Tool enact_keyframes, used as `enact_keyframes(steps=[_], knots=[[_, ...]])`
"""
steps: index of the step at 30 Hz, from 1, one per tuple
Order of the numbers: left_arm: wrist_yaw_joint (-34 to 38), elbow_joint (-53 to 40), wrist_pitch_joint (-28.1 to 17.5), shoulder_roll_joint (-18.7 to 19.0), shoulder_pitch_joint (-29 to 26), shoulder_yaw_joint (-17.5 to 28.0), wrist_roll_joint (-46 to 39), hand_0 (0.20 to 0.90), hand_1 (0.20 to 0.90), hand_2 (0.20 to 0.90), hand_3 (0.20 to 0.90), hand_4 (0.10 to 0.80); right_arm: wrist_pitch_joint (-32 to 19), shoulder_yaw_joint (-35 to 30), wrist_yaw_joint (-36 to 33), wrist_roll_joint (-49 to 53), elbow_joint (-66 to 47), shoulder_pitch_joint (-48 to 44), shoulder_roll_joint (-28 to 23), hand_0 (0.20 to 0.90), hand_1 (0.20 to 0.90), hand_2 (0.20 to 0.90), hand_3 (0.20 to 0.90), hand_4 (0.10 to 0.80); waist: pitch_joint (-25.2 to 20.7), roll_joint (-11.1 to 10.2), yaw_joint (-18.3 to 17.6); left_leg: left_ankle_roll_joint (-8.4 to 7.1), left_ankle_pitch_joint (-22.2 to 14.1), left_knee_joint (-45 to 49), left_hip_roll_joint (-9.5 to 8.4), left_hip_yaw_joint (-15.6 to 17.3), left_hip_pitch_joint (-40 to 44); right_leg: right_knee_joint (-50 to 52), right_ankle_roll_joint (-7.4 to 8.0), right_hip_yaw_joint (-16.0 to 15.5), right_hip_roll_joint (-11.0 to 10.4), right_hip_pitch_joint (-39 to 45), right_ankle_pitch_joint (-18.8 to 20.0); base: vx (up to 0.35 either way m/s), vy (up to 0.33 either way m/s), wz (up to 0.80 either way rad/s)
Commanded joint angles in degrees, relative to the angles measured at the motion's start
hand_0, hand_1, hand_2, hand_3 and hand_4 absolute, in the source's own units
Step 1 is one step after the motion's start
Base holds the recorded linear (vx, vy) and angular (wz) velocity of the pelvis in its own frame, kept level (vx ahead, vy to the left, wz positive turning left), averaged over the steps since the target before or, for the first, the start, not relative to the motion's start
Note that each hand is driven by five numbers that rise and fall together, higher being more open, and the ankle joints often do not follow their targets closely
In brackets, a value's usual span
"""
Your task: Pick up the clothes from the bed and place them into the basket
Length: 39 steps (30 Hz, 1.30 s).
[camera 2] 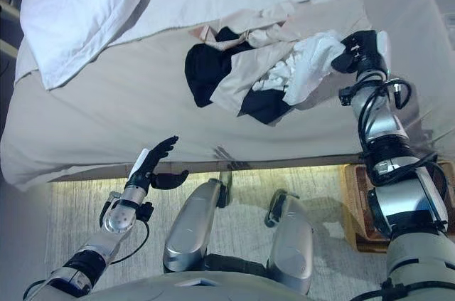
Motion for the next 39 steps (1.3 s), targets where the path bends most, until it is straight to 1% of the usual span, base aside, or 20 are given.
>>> enact_keyframes(steps=[1,3,7,12,15,18,22,25,27,29,34,39], knots=[[-0.10,2.79,-1.86,0.74,2.08,-0.68,0.78,0.900,0.900,0.900,0.900,0.800,-6.31,-0.57,-0.06,2.63,-3.20,-2.85,-4.77,0.300,0.300,0.300,0.200,0.100,-13.05,-3.39,-0.58,-1.01,-2.65,-1.24,1.75,1.97,4.24,-11.73,1.24,-2.32,0.53,6.91,6.43,0.135,-0.003,-0.10],[-0.47,4.89,-1.08,0.16,1.74,-0.55,0.76,0.900,0.900,0.900,0.900,0.800,-5.86,-1.17,1.38,4.60,-4.06,-3.30,-6.77,0.300,0.300,0.300,0.200,0.100,-15.28,-4.26,-1.26,-1.35,-2.36,-5.19,1.89,2.82,7.46,-16.44,1.89,-1.95,1.64,9.98,7.44,0.146,-0.008,-0.14],[-1.26,7.70,-0.45,-0.29,0.94,-0.12,0.36,0.900,0.900,0.900,0.900,0.800,-5.44,-1.97,2.66,8.17,-4.81,-4.14,-9.52,0.300,0.300,0.300,0.200,0.100,-17.90,-5.25,-2.10,-1.86,-0.86,-10.27,2.24,3.68,10.40,-21.64,2.73,-1.85,2.75,12.73,9.14,0.073,-0.016,-0.07],[-1.73,10.10,-0.43,-0.52,0.22,-0.42,0.59,0.900,0.900,0.900,0.900,0.800,-5.66,-2.78,3.37,11.71,-4.81,-5.19,-12.27,0.300,0.300,0.300,0.200,0.100,-19.72,-5.91,-2.77,-2.36,1.05,-15.25,2.47,4.09,12.73,-25.65,3.76,-1.72,3.51,14.54,10.86,0.030,-0.014,-0.06],[-2.32,12.08,-0.21,-0.37,-0.23,-0.98,0.76,0.900,0.900,0.900,0.900,0.800,-5.30,-2.71,3.22,14.43,-4.70,-7.40,-15.46,0.300,0.300,0.300,0.200,0.100,-21.14,-6.44,-3.40,-2.70,2.55,-19.42,2.46,4.65,14.30,-28.37,4.76,-1.64,3.87,15.41,12.26,0.024,-0.002,-0.05],[-2.56,13.62,-0.15,-0.27,-0.50,-1.64,1.04,0.900,0.900,0.900,0.900,0.800,-4.66,-2.27,3.11,16.84,-4.45,-9.68,-17.66,0.300,0.300,0.300,0.200,0.100,-22.03,-6.92,-3.84,-2.73,3.09,-21.51,2.27,4.95,15.12,-30.11,5.32,-1.41,3.99,15.67,13.27,0.013,0.001,-0.10],[-2.54,15.41,-0.58,-0.29,-0.69,-2.23,0.96,0.900,0.900,0.900,0.900,0.800,-3.86,-0.64,3.06,17.94,-3.26,-13.36,-19.94,0.300,0.300,0.300,0.200,0.100,-22.84,-7.39,-4.27,-2.69,3.33,-22.81,2.08,5.47,15.75,-31.41,5.72,-1.03,4.10,15.83,14.03,0.020,0.014,-0.14],[-2.73,16.60,-0.60,-0.14,-0.78,-2.27,0.57,0.900,0.900,0.900,0.900,0.800,-2.95,2.04,2.10,18.04,-1.31,-17.70,-22.91,0.300,0.300,0.300,0.200,0.100,-23.83,-7.99,-4.80,-2.62,3.58,-24.18,1.94,6.20,16.28,-32.61,6.18,-0.48,4.23,15.92,14.68,0.031,0.027,-0.10],[-2.61,16.84,-0.73,-0.18,-0.81,-2.34,0.65,0.900,0.900,0.900,0.900,0.800,-2.81,2.93,1.99,18.00,-0.59,-18.88,-23.90,0.300,0.300,0.300,0.200,0.100,-24.00,-8.09,-4.99,-2.60,3.57,-24.31,1.94,6.44,16.36,-32.82,6.27,-0.29,4.24,15.87,14.82,0.013,0.018,-0.06],[-2.11,17.01,-1.25,0.04,-0.69,-2.31,0.97,0.900,0.900,0.900,0.900,0.800,-2.31,3.77,1.74,17.73,0.71,-20.11,-26.09,0.300,0.300,0.300,0.200,0.100,-24.37,-8.40,-5.63,-2.45,3.44,-24.52,2.03,7.09,16.53,-33.14,6.46,0.33,4.35,15.62,15.03,0.002,0.016,-0.08],[-1.12,17.01,-0.88,0.84,-0.91,-2.17,2.84,0.900,0.900,0.900,0.900,0.800,-1.93,2.58,2.10,17.07,1.61,-18.64,-28.78,0.300,0.300,0.300,0.200,0.100,-24.32,-8.59,-6.81,-2.12,2.88,-23.95,2.08,7.92,16.59,-33.22,6.61,1.65,4.46,15.10,15.24,-0.021,-0.001,-0.09],[-0.02,16.48,-0.82,1.94,-0.99,-1.86,3.13,0.900,0.900,0.900,0.900,0.800,-1.79,0.64,0.86,15.87,1.09,-15.53,-31.16,0.300,0.300,0.300,0.200,0.100,-24.11,-8.44,-8.93,-1.90,2.02,-23.25,2.33,9.35,17.21,-34.66,7.20,3.63,4.30,14.65,16.44,-0.045,-0.010,-0.26]])
